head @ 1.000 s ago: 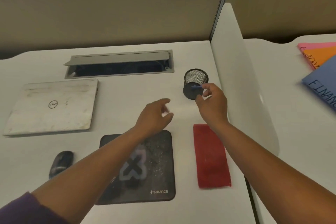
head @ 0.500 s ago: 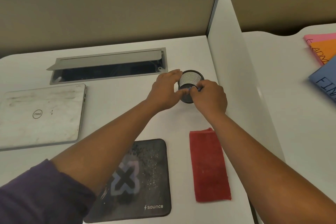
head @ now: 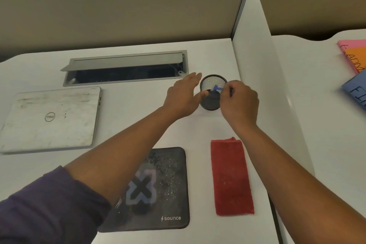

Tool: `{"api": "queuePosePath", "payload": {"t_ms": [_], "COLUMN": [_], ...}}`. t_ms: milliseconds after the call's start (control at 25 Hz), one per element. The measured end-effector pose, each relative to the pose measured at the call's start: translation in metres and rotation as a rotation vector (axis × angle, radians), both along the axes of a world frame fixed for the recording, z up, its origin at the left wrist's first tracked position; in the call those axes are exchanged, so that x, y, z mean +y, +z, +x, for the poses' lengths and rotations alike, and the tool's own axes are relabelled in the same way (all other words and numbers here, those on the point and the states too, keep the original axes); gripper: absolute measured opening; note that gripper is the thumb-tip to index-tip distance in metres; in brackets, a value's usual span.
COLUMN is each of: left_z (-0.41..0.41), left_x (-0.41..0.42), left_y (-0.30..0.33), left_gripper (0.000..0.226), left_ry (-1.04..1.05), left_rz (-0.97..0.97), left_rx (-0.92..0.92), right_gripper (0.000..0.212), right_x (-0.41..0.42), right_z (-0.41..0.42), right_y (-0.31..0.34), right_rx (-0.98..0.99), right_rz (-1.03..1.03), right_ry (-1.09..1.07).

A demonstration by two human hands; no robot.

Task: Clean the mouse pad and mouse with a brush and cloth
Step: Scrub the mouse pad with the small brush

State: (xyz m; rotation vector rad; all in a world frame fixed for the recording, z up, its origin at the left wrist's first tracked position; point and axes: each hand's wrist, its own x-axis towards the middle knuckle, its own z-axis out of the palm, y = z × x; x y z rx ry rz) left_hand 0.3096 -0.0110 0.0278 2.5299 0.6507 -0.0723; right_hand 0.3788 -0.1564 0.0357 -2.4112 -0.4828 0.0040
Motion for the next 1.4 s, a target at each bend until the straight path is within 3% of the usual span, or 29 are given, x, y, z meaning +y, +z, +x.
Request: {"api": "queuePosePath", "payload": {"t_ms": [120,240,440,600,800,1200,1400], "left_z": [-0.045,-0.119,-0.232,-0.276,-0.287,-0.282,-0.269], "left_x": [0.01,0.018,0.013,-0.001,-0.005,-0.008,-0.018], "left_y": [0.008,0.002,-0.027,-0.047,-0.059,-0.053,-0.041], "left_gripper": [0.06,0.053,0.049,0.07,0.084,0.078,0.075], "left_ry": [0.038,0.029,0.056,0.004,-0.12,-0.232,-0.222], "left_rz": [-0.025,-0.009,0.053,0.101,0.198,0.34,0.441], "left_rx": [-0.075,-0.011,0.181,0.328,0.336,0.478,0.571], "right_gripper": [0.022,0.023,0.016,0.016,0.021,0.022,0.009], "right_x": [-0.013,-0.021,-0.031,-0.043,-0.046,-0.054,-0.057], "right_z": [-0.022,-0.059,-0.127,-0.166,-0.195,-0.21,-0.188], "right_y": [0.016,0.016,-0.015,-0.033,-0.042,-0.045,-0.047], "right_rx": [-0.119,-0.131,0.07,0.251,0.25,0.268,0.081], "right_rz": [0.16,0.267,0.207,0.152,0.083,0.099,0.06], "right_ry": [0.067,0.259,0.464,0.519,0.499,0.493,0.678]}}
